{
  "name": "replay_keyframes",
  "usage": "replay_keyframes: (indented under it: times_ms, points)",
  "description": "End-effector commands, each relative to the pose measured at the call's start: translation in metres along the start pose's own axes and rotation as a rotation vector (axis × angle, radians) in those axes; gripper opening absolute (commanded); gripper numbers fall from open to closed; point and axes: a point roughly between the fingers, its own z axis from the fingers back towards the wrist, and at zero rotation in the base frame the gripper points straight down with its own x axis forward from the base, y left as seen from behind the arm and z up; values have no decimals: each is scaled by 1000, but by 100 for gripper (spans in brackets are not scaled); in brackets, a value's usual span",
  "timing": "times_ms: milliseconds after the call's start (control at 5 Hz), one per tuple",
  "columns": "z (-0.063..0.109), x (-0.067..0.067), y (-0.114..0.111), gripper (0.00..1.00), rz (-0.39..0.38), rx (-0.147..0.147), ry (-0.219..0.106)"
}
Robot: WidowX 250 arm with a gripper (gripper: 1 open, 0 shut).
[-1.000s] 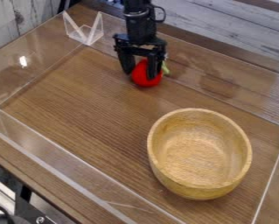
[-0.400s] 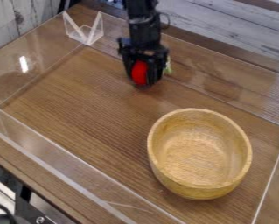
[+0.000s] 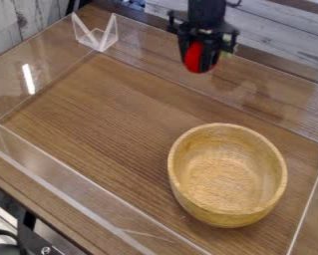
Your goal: Move the red object to the right side of the table
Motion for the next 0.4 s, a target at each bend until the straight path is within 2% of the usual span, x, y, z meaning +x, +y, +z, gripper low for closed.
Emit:
replay_keyframes:
  times_ms: [0,200]
  points:
    - [33,7,4,0,20,24,-76]
    - [20,7,21,0,72,38,-55]
